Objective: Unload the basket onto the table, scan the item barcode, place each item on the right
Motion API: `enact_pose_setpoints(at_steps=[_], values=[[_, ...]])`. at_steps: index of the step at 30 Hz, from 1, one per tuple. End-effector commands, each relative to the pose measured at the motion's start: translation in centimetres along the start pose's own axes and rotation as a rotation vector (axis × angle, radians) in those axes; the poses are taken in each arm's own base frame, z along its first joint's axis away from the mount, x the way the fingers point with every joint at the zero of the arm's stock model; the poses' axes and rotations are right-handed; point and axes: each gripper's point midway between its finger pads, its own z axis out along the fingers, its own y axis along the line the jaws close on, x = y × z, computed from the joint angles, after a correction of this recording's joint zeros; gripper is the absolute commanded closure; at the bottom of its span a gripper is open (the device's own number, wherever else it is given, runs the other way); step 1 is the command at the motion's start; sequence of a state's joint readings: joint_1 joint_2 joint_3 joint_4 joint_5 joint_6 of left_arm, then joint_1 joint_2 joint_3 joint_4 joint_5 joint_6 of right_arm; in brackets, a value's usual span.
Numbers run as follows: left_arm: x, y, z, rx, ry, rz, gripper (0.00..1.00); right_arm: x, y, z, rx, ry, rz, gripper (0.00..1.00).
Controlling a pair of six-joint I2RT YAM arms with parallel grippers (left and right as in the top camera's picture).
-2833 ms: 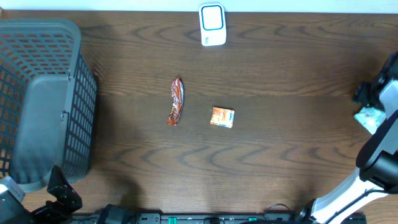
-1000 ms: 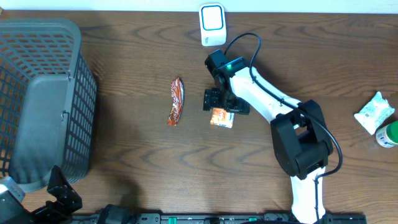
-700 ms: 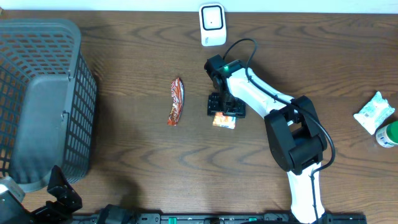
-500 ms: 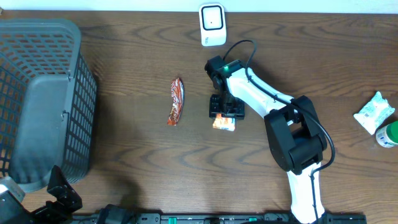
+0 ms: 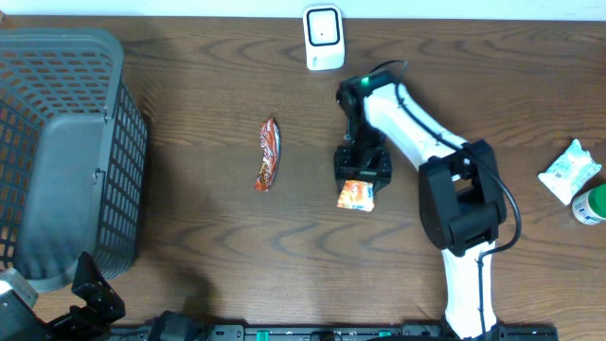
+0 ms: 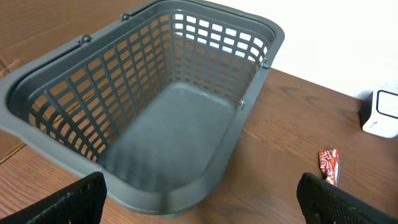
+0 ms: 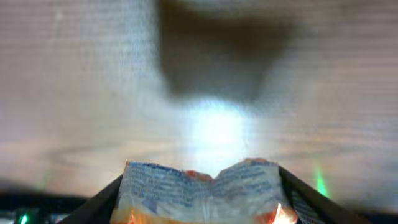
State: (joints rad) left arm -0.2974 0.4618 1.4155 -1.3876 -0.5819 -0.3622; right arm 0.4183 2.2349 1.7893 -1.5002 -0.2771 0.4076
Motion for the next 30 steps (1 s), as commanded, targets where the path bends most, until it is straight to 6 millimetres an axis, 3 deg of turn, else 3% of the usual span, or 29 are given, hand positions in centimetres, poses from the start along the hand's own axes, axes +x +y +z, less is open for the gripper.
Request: enact_pose_setpoints(at_steps=[1, 10, 11, 13, 17, 27, 30], values=[[-0.2, 0.1, -0.1, -0.004, -0.006, 0.006, 0.02, 0.8, 0.4, -1.2, -0.07, 0.051, -0.06, 0.35], [-0.2, 0.1, -0.1, -0.004, -0.006, 0.006, 0.02, 3.1, 1.3, -1.6, -0.152, 0.152, -0.114, 0.33], [-0.2, 0.1, -0.1, -0.004, -0.006, 0.006, 0.02, 2.7, 1.0, -1.5, -0.13, 0.132, -0.119, 0.29], [-0.2, 0.1, -0.1, -0.004, -0.006, 0.006, 0.02, 1.1, -0.1, -1.2, -0.048, 0.061, -0.104, 0.13], [-0.2, 0.1, -0.1, -0.004, -0.006, 0.006, 0.02, -1.9, -1.3, -1.1, 0.066, -0.079, -0.026, 0.01], [-0.2, 0.1, -0.1, -0.004, -0.006, 0.006, 0.02, -3.3, 0.9, -0.5, 0.102, -0.184, -0.073, 0.01], [-0.2, 0.1, -0.1, -0.004, -0.006, 0.006, 0.02, -3.4, 0.7, -0.5, 0.176, -0.216, -0.091, 0.12]])
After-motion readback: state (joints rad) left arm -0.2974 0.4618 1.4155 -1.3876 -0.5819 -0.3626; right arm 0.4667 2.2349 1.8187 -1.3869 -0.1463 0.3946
